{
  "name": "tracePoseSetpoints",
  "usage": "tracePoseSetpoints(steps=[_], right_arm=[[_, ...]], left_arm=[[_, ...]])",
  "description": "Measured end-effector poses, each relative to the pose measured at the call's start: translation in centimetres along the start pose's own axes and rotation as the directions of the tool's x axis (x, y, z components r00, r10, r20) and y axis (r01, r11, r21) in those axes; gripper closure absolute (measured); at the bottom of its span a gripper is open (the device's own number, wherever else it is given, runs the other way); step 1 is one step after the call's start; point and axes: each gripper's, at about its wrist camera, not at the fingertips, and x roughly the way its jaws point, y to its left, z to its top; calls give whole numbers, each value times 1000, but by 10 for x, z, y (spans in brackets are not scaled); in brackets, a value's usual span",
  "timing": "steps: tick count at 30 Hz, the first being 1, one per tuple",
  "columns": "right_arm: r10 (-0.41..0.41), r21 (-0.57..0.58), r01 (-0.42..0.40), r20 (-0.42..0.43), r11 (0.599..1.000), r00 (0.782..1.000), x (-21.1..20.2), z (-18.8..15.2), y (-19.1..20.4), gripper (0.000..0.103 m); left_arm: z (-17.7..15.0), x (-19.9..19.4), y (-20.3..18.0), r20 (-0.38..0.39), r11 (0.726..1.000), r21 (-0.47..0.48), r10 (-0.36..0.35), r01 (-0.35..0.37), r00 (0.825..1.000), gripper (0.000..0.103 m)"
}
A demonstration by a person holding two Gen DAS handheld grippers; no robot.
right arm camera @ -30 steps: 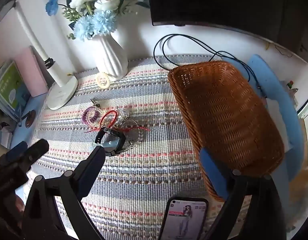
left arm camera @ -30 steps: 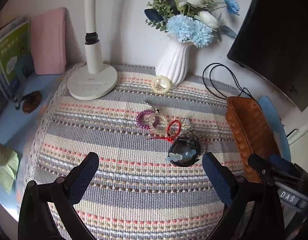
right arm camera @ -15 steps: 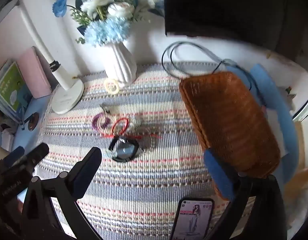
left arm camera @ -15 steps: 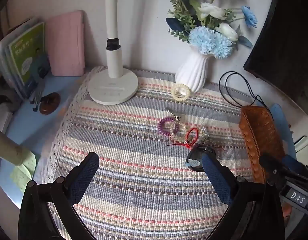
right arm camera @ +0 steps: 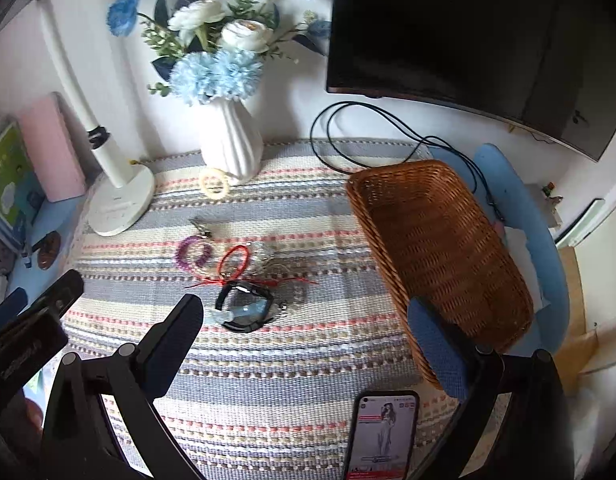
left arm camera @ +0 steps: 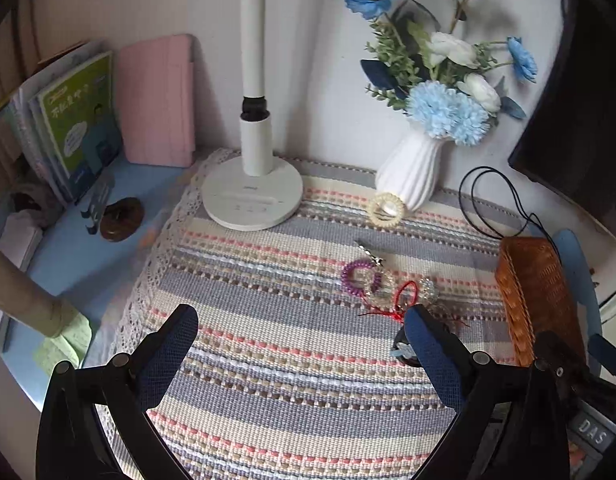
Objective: Organize jewelry
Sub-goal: 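Move both tools toward the jewelry pile on the striped mat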
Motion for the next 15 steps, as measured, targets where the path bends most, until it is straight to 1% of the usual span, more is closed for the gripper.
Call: tracePoseSetpoints(steps=[2, 8, 15], right_arm=[[16, -6, -16, -7, 1000, 1000, 1, 0, 3, 1], [30, -16, -31, -27, 999, 999, 7, -3, 8, 1], [50, -44, -50, -15, 998, 999, 1, -3, 13, 1]], left_arm=[[-1, 3, 1, -10, 1000, -3, 7, -7, 1000, 1], [-6, 5, 3, -22, 1000, -17, 7, -8, 1000, 1], [-5, 6, 7, -34, 999, -38, 24, -26, 999, 1]])
